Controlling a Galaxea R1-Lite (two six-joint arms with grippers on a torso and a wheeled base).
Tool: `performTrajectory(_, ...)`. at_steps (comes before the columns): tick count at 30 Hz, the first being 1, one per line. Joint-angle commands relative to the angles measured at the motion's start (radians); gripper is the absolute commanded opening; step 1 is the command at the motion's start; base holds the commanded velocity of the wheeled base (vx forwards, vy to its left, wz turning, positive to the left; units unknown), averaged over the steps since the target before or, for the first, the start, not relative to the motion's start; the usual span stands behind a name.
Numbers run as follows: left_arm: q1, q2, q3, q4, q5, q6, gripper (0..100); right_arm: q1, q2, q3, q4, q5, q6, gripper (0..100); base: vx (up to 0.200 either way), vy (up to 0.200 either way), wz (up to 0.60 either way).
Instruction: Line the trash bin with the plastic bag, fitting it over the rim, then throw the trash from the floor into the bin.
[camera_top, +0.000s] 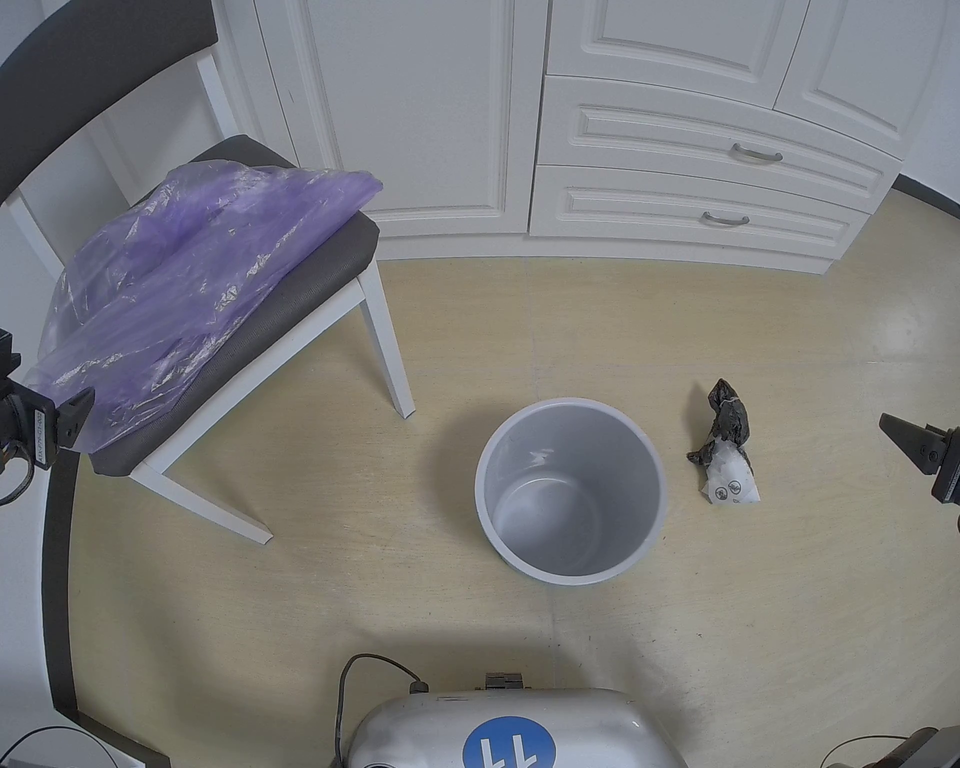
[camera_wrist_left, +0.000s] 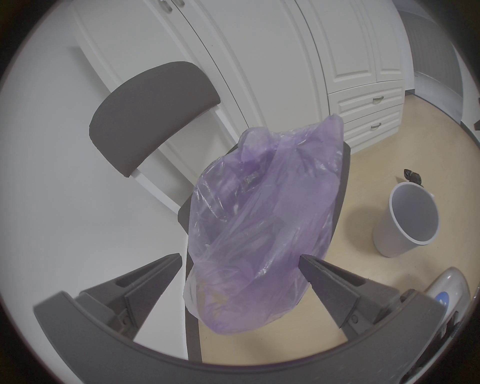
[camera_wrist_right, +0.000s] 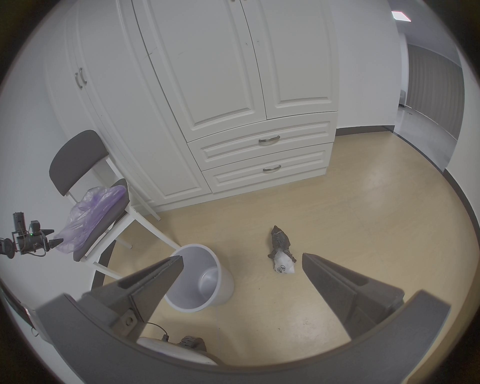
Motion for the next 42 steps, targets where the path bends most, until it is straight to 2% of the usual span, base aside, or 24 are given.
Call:
performTrajectory(1,0.025,0.046,-0.016,-0.001,0.012,0.000,100,0.001,0.005,-0.001,-0.002,0.000,0.000,100,0.000,0.000,0.00)
performTrajectory(13,0.094,0.065,-0.020,-0.007,0.010,0.001,100,-0.004,0.002,-0.002,-0.002,0.001,0.000,100,0.000,0.000,0.00)
performTrajectory(14,0.145,0.051,-0.016,-0.007,-0.002,0.000,100,-0.004,0.004,-0.002,-0.002,0.001,0.000,100,0.000,0.000,0.00)
performTrajectory(17,0.178,0.033,-0.009,-0.005,-0.008,0.000,100,-0.004,0.004,-0.002,-0.002,0.001,0.000,100,0.000,0.000,0.00)
performTrajectory(20,0.183,0.010,0.001,-0.005,-0.045,-0.002,100,-0.002,0.002,-0.002,-0.002,0.001,0.000,100,0.000,0.000,0.00)
performTrajectory(22,0.181,-0.035,0.021,0.007,-0.140,-0.008,100,-0.004,-0.003,-0.002,-0.002,0.001,0.000,100,0.000,0.000,0.00)
performTrajectory(24,0.177,-0.055,0.043,0.009,-0.195,-0.006,100,-0.002,-0.004,-0.002,-0.002,0.001,0.000,100,0.000,0.000,0.00)
performTrajectory(26,0.174,-0.058,0.060,0.009,-0.218,-0.003,100,-0.002,-0.007,-0.002,-0.002,0.003,0.000,100,0.000,0.000,0.00)
performTrajectory(39,0.189,-0.067,0.116,0.007,-0.212,0.001,100,0.004,-0.009,-0.001,-0.002,0.003,0.000,100,0.000,0.000,0.00)
performTrajectory(42,0.226,-0.064,0.132,0.002,-0.211,0.003,100,0.004,-0.001,0.002,-0.002,0.003,-0.001,100,0.000,0.000,0.00)
